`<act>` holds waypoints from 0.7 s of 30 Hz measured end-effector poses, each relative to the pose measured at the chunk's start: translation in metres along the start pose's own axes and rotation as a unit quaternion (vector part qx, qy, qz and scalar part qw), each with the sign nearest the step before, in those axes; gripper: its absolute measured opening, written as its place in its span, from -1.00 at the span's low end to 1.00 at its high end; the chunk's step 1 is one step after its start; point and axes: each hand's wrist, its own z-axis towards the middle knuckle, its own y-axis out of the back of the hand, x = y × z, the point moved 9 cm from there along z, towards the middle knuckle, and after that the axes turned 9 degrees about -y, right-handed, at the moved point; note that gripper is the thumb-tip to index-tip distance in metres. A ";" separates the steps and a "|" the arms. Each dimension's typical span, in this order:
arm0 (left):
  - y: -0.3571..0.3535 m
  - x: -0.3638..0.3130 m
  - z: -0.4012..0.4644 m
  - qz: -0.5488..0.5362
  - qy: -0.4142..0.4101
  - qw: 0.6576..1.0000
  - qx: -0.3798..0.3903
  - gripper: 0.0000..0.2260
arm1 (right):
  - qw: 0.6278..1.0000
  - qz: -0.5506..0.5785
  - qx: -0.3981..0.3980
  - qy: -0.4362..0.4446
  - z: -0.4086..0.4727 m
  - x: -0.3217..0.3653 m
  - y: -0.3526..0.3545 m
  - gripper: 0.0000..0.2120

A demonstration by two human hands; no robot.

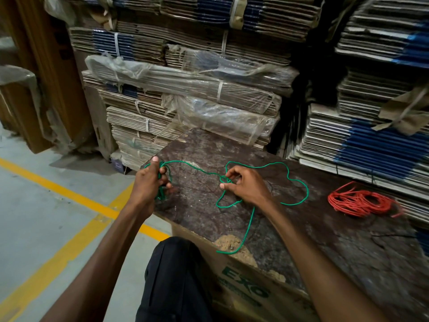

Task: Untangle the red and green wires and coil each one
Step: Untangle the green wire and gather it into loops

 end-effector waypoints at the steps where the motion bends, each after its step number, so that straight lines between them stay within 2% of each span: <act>1: 0.000 0.000 0.000 0.000 -0.001 1.000 -0.001 -0.62 | 1.000 0.006 -0.001 -0.001 0.001 0.000 0.000 -0.82; 4: 0.001 -0.001 0.001 0.001 0.002 1.000 -0.005 -0.62 | 1.000 -0.004 0.010 0.011 0.005 0.002 -0.001 -0.89; 8: -0.002 0.000 0.002 -0.001 0.004 1.000 -0.002 -0.61 | 0.997 -0.053 0.055 0.010 0.005 0.005 -0.007 -0.73; 10: -0.003 0.000 0.002 0.000 0.001 1.000 -0.001 -0.61 | 0.994 -0.085 0.068 0.005 0.005 0.007 -0.009 -0.74; 14: -0.002 0.001 0.002 0.006 0.001 1.000 0.003 -0.62 | 0.996 -0.076 0.040 -0.024 0.004 0.008 0.003 -0.89; 21: -0.002 -0.001 -0.001 -0.001 0.004 1.000 -0.003 -0.61 | 0.997 -0.055 -0.018 -0.054 0.003 0.009 0.039 -0.96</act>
